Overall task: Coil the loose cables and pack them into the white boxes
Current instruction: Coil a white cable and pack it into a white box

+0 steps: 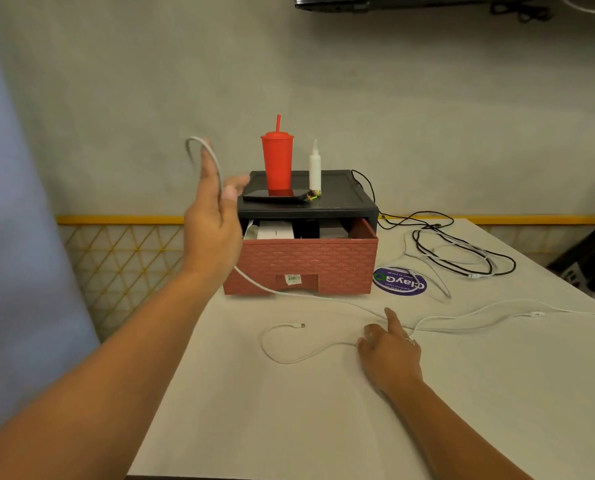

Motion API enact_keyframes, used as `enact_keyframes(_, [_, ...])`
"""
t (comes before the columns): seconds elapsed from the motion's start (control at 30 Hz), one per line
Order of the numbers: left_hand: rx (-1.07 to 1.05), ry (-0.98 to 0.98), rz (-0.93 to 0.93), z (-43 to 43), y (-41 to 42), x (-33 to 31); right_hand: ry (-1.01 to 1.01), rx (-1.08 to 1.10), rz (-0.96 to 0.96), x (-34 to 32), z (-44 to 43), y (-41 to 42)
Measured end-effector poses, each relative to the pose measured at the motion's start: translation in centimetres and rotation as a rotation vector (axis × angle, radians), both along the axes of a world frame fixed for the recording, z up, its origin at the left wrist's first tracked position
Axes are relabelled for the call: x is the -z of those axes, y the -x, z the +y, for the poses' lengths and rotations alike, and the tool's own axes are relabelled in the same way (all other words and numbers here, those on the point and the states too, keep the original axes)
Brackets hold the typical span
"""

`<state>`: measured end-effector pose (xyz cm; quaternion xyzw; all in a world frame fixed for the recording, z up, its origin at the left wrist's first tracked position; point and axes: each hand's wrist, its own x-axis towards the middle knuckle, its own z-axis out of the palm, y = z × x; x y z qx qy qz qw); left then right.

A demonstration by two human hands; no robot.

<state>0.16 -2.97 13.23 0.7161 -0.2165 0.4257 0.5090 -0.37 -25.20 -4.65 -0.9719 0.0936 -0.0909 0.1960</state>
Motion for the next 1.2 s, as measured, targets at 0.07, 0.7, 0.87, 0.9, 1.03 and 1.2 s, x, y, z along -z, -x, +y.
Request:
enact_keyframes(0.07, [0.075,0.011,0.072,-0.5,0.3,0.3,-0.045,-0.028,-0.060,-0.9,0.3,-0.2])
enact_keyframes(0.7, [0.297,0.204,0.125,0.0,3.5,-3.4,-0.386,-0.095,-0.451,-17.0,0.4,-4.9])
enact_keyframes(0.87, [0.276,0.337,0.306,1.2,2.4,-1.3,-0.704,0.055,-0.739,-22.9,-4.3,-5.4])
enact_keyframes(0.9, [0.286,0.359,0.336,1.2,2.3,-0.9,-0.726,0.073,-0.786,-23.8,-5.0,-5.4])
enact_keyframes(1.03, [0.308,0.402,0.442,1.1,2.2,0.8,-0.771,0.104,-0.948,-26.0,-6.9,-5.0])
enact_keyframes(1.2, [0.278,0.413,0.553,1.5,2.0,2.7,-0.739,0.101,-1.130,-26.9,-8.3,-3.8])
